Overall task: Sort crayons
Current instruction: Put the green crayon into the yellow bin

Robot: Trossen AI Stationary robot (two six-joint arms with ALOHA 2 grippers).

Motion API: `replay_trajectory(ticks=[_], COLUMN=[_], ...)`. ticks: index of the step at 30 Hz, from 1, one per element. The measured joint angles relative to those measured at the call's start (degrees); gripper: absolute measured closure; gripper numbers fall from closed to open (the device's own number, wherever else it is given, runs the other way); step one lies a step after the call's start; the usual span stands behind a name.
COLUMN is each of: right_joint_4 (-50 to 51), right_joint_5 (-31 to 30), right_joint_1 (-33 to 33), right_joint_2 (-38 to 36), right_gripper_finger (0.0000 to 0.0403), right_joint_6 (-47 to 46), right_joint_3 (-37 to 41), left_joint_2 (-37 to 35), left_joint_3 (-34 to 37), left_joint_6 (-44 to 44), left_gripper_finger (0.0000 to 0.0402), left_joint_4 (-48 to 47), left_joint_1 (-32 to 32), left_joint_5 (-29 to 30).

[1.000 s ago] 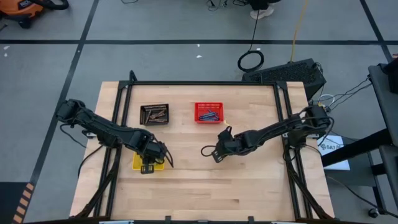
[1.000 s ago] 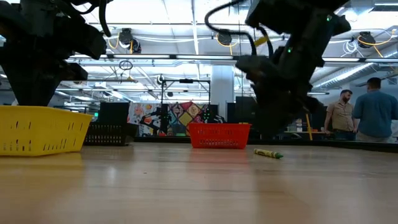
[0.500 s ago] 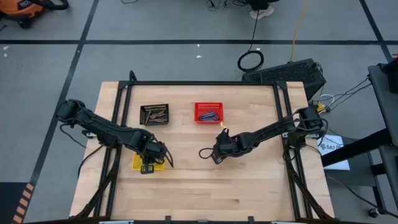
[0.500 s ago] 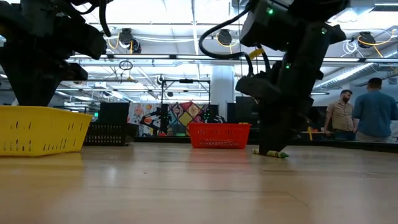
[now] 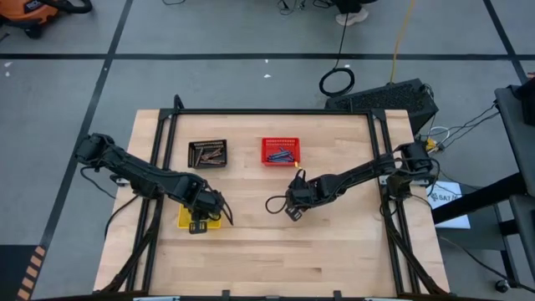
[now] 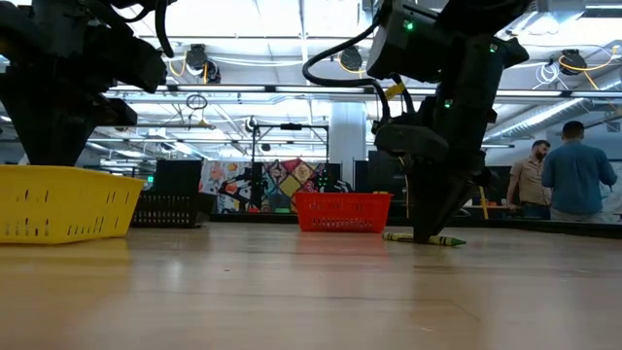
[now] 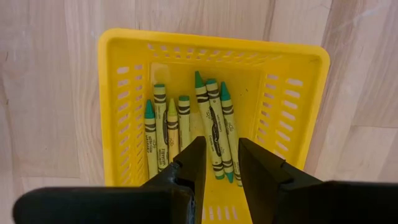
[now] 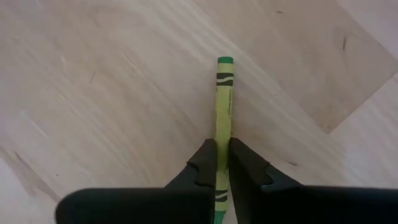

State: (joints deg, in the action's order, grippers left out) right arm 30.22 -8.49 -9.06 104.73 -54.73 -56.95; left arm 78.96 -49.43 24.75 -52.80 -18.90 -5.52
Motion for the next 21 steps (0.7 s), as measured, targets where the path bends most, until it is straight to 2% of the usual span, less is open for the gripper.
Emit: replay_trajectory(ticks=[5,11,17,21], right_joint_4=[-0.3,-2.6,-5.0,-8.3], right_joint_5=[-0.1,2.9,5.1,4.4], right_joint_1=[0.0,0.0,-0.8,-2.1], right_joint_2=[0.0,-1.7,-7.7,-12.9], right_gripper_finger=[0.0397,0.0401,0.0402,0.0402], right_joint_6=[1.0,3.9,4.8,6.0], right_joint_3=[0.0,0.1,0.5,0.3], left_joint_2=[0.0,0.0,0.0,0.0], left_joint_3=[0.0,0.0,-0.1,-1.8], left_joint_6=[0.0,0.3,0.3,0.2], left_gripper_finger=[0.0311,0.0311,0.0311,0.0311], left_joint_4=[0.0,0.3,3.3,4.3], left_joint_1=[0.0,0.0,0.0,0.1], left_joint_5=[0.2,4.8,5.4,5.5])
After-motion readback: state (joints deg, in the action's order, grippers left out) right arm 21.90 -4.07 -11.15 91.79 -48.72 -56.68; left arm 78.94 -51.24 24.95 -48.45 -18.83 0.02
